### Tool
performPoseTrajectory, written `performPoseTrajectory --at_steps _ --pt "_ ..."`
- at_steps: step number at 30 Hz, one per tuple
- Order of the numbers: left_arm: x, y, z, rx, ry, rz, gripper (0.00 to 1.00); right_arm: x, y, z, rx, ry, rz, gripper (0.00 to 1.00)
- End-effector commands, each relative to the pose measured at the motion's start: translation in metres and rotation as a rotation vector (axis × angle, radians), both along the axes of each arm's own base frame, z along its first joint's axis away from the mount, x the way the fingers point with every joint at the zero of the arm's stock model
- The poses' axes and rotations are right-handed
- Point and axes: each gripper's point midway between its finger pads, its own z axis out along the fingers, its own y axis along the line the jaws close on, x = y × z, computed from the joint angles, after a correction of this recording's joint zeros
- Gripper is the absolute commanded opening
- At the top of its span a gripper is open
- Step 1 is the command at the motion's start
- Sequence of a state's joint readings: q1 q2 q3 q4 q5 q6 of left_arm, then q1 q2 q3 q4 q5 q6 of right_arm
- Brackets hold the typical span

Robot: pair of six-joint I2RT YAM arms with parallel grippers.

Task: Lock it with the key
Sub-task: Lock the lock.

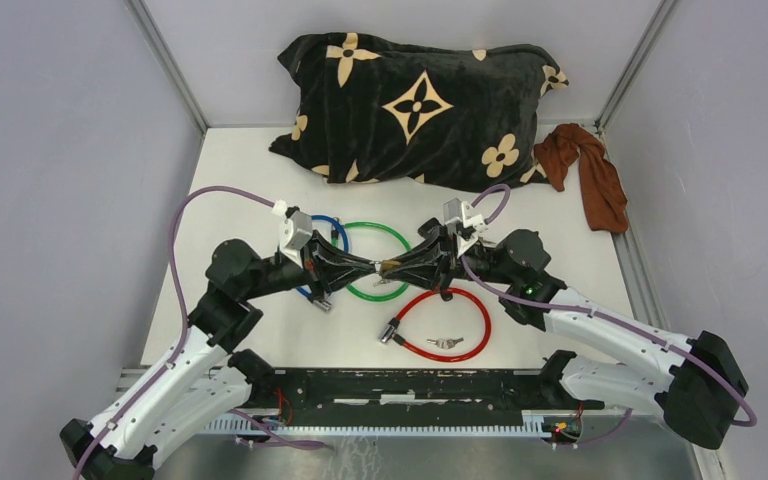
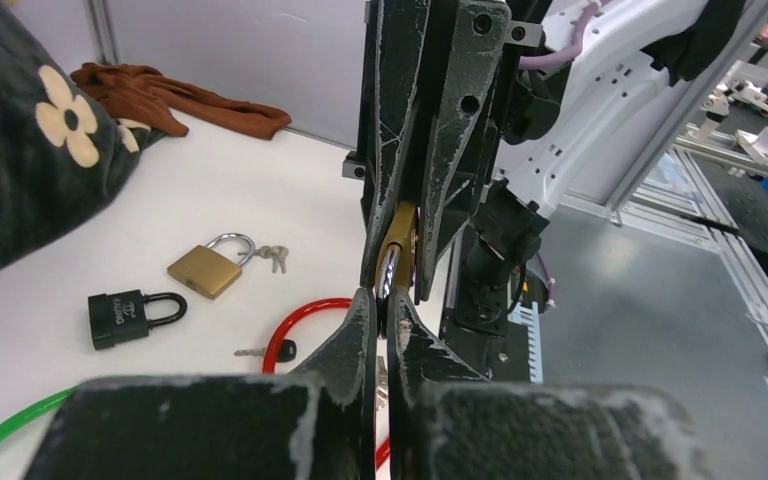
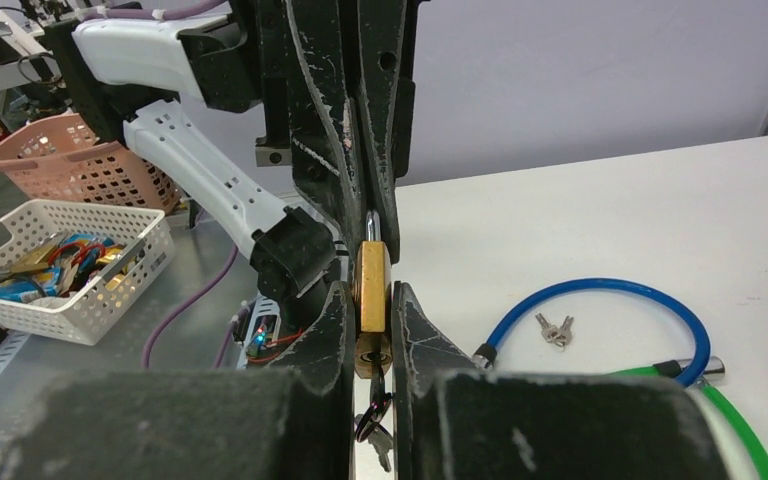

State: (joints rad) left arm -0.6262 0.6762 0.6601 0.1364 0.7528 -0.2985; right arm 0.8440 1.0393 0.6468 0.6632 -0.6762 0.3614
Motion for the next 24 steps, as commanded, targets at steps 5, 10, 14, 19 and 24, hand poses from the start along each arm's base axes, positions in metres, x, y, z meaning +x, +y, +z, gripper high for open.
performPoseTrajectory --at_steps 5,10,14,19,24 --pt "-0.019 -0.016 -0.02 -0.01 0.125 -0.124 0.02 0.014 0.013 0.04 0.144 -0.047 -0.065 0.0" --pt "-0.016 -0.01 -0.023 0.025 0.104 -0.084 0.02 0.014 0.003 0.035 0.076 -0.1 -0.076 0.0" --pt "-0.015 -0.004 -0.025 0.049 0.068 -0.065 0.28 0.006 0.001 0.028 0.009 -0.133 -0.033 0.0" --pt "-0.013 -0.002 -0.02 0.062 0.027 -0.057 0.06 0.001 -0.001 0.026 0.001 -0.128 -0.011 0.0" --pt "-0.011 0.002 -0.011 0.066 -0.007 -0.034 0.02 0.002 -0.004 0.014 -0.072 -0.135 -0.018 0.05"
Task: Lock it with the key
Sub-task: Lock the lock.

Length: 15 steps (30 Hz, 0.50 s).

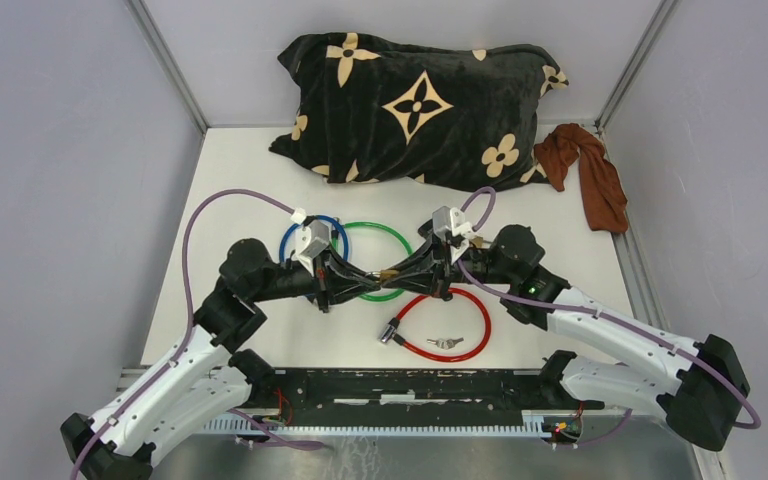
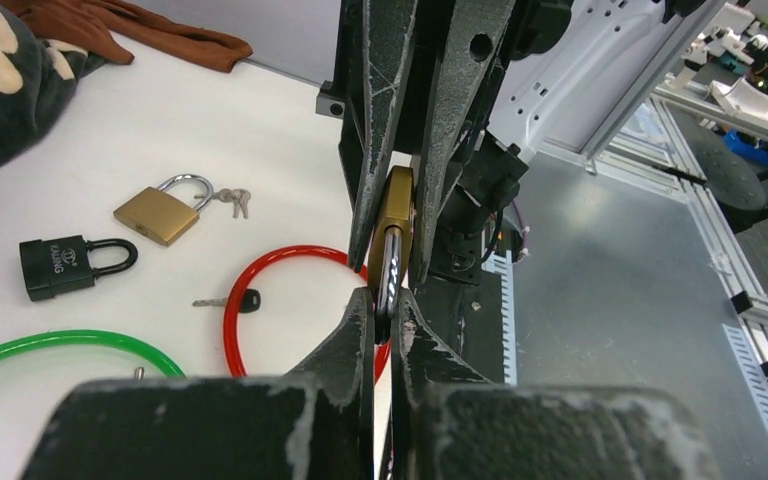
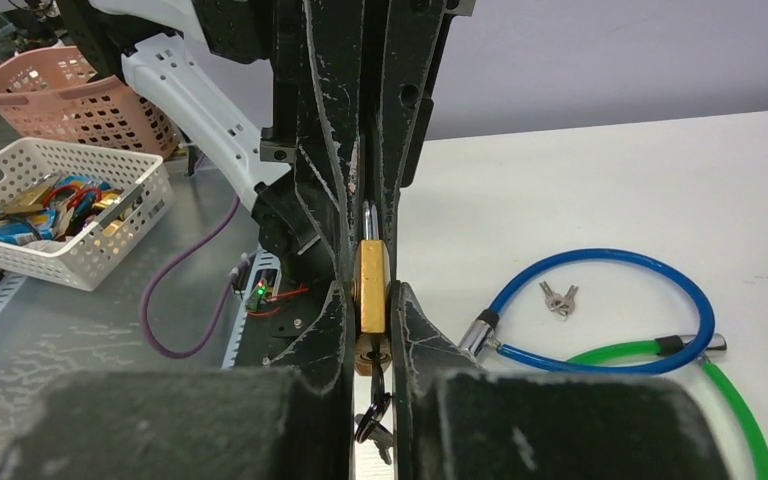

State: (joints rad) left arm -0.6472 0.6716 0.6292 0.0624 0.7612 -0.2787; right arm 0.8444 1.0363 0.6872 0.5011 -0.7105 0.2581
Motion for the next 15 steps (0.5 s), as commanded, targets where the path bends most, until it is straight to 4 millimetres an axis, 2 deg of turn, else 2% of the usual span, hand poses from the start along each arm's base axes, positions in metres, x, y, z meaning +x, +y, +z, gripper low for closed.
performPoseTrajectory --at_steps 1,5,8,11,15 --pt "-0.003 0.005 0.016 0.01 -0.078 0.001 0.02 0.003 -0.007 0.025 -0.003 -0.131 -0.03 0.16" --pt "0.001 0.011 0.014 0.039 -0.125 0.039 0.02 -0.002 -0.022 0.011 -0.087 -0.19 -0.025 0.45" --pt "-0.002 0.011 0.011 0.039 -0.138 0.025 0.02 0.001 -0.03 -0.001 -0.147 -0.207 -0.041 0.56" --pt "-0.003 0.011 0.007 0.049 -0.143 0.016 0.02 0.006 -0.033 -0.01 -0.181 -0.207 -0.056 0.6" --pt "-0.001 0.013 0.001 0.073 -0.148 0.027 0.02 0.007 -0.027 -0.004 -0.159 -0.189 -0.039 0.59"
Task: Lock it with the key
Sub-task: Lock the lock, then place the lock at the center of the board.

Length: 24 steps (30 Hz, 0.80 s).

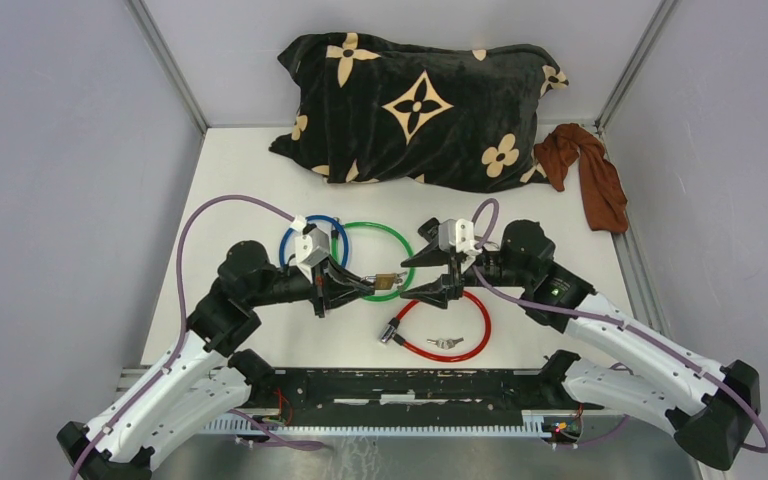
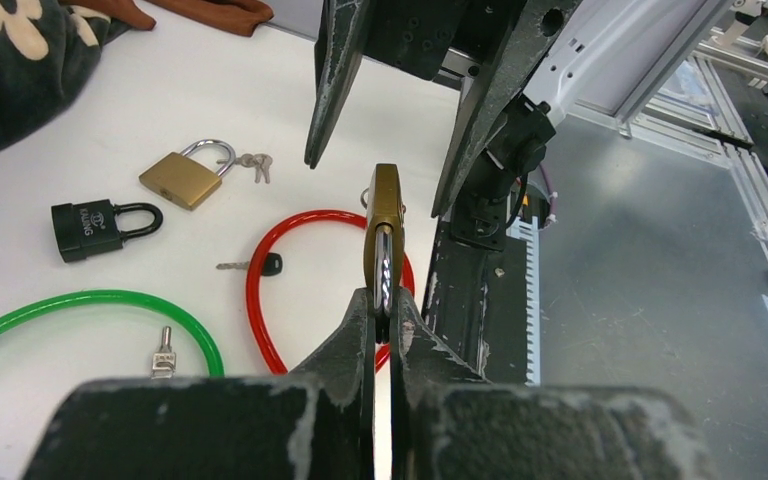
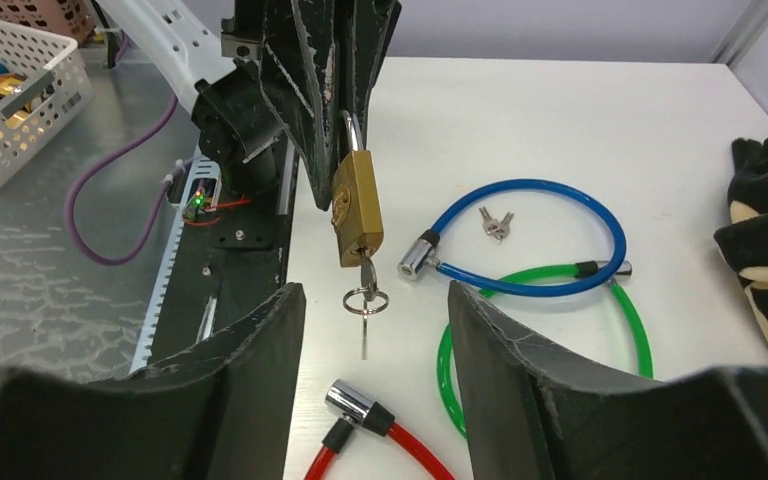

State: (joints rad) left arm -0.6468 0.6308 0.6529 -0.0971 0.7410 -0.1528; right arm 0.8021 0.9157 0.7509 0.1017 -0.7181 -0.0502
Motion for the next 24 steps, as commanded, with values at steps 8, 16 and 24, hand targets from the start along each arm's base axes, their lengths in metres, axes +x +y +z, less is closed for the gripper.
performPoseTrajectory --at_steps 8,16,24 --pt "0.002 0.003 0.014 -0.004 -0.101 0.002 0.02 -0.004 0.013 0.025 0.053 0.0 0.083 0.41" --pt "0.006 0.005 0.018 0.002 -0.106 0.029 0.02 0.005 0.011 -0.002 -0.029 0.038 0.032 0.0" --pt "0.018 0.023 0.0 0.138 -0.168 0.108 0.02 0.051 -0.062 -0.07 -0.212 0.103 -0.312 0.0"
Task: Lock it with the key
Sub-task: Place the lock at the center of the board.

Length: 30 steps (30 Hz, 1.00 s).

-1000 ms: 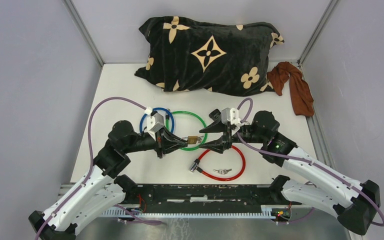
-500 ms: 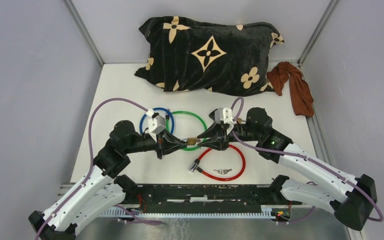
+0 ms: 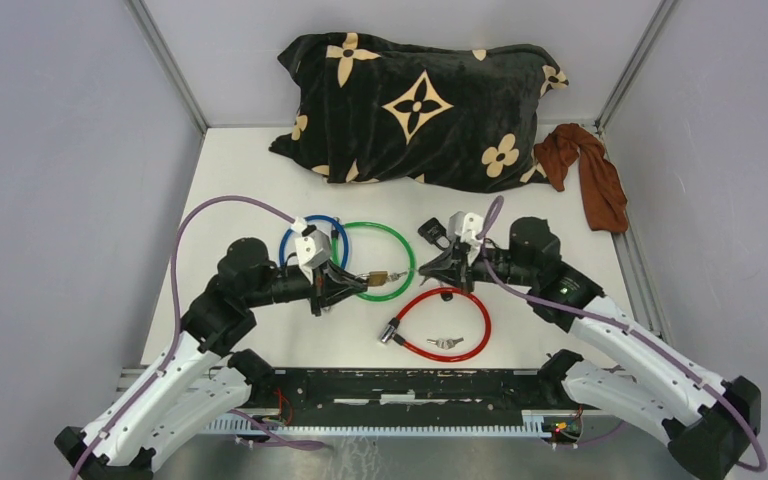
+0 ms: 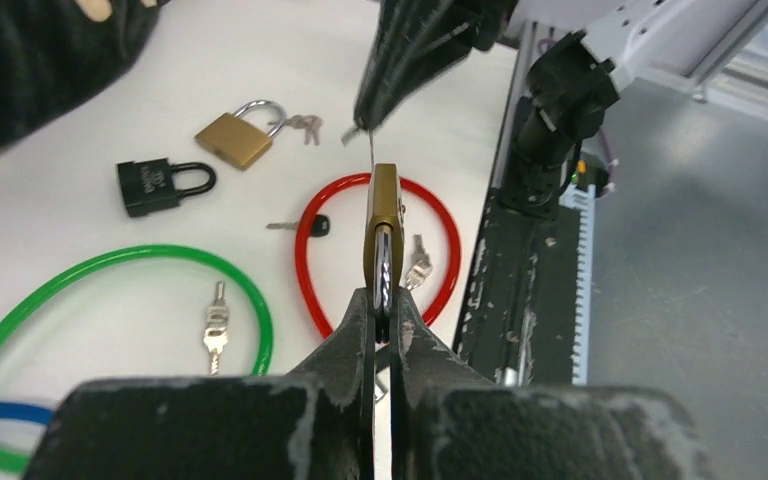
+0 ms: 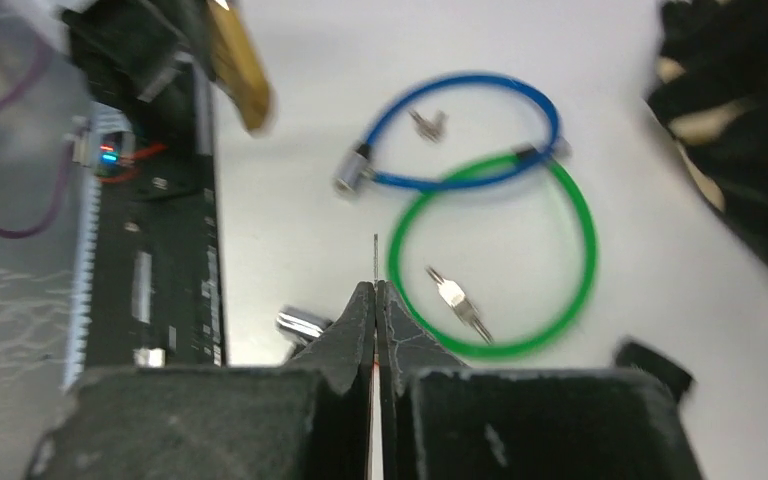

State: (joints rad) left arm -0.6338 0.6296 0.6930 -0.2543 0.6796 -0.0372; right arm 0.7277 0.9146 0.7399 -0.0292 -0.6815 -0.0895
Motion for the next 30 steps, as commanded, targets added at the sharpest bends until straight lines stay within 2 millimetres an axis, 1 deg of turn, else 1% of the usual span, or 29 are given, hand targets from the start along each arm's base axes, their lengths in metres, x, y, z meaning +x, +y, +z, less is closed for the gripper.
performPoseTrajectory --at_steps 1,3,4,5,6,7,8,9,12,14,17,20,24,26,30 --pt "0.011 0.013 0.009 0.068 -0.149 0.049 0.02 0.031 -0.048 -0.04 -0.104 0.051 -0.227 0.0" --pt "0.013 0.017 -0.011 0.14 -0.175 0.037 0.02 0.034 -0.052 -0.041 -0.08 0.068 -0.257 0.0" --pt "0.012 0.02 -0.027 0.202 -0.214 -0.003 0.02 0.034 -0.05 -0.039 -0.064 0.078 -0.255 0.0" --pt "0.011 0.025 -0.049 0.288 -0.254 -0.047 0.02 0.034 -0.049 -0.039 -0.053 0.087 -0.254 0.0" --pt "0.014 0.034 -0.072 0.392 -0.299 -0.071 0.02 0.034 -0.047 -0.037 -0.042 0.097 -0.253 0.0" --pt "0.022 0.048 -0.098 0.52 -0.33 -0.057 0.02 0.035 -0.046 -0.037 -0.039 0.104 -0.254 0.0" --pt "0.021 0.058 -0.118 0.624 -0.357 -0.099 0.02 0.035 -0.045 -0.036 -0.037 0.108 -0.251 0.0" --pt "0.016 0.066 -0.133 0.709 -0.385 -0.167 0.02 0.034 -0.044 -0.035 -0.033 0.115 -0.244 0.0" --pt "-0.008 0.081 -0.159 0.859 -0.435 -0.392 0.02 0.032 -0.038 -0.033 -0.008 0.143 -0.219 0.0" --pt "-0.011 0.089 -0.172 0.959 -0.489 -0.473 0.02 0.031 -0.036 -0.033 0.0 0.156 -0.214 0.0" --pt "-0.002 0.105 -0.19 1.143 -0.581 -0.546 0.02 0.027 -0.03 -0.027 0.036 0.153 -0.192 0.0" --pt "0.003 0.115 -0.197 1.27 -0.62 -0.584 0.02 0.025 -0.028 -0.025 0.038 0.151 -0.188 0.0" --pt "-0.002 0.127 -0.204 1.362 -0.626 -0.667 0.02 0.022 -0.027 -0.022 0.046 0.145 -0.183 0.0" --pt "-0.003 0.129 -0.205 1.386 -0.631 -0.689 0.02 0.021 -0.025 -0.021 0.047 0.143 -0.176 0.0" --pt "-0.007 0.125 -0.205 1.373 -0.626 -0.733 0.02 0.019 -0.023 -0.022 0.046 0.143 -0.166 0.0"
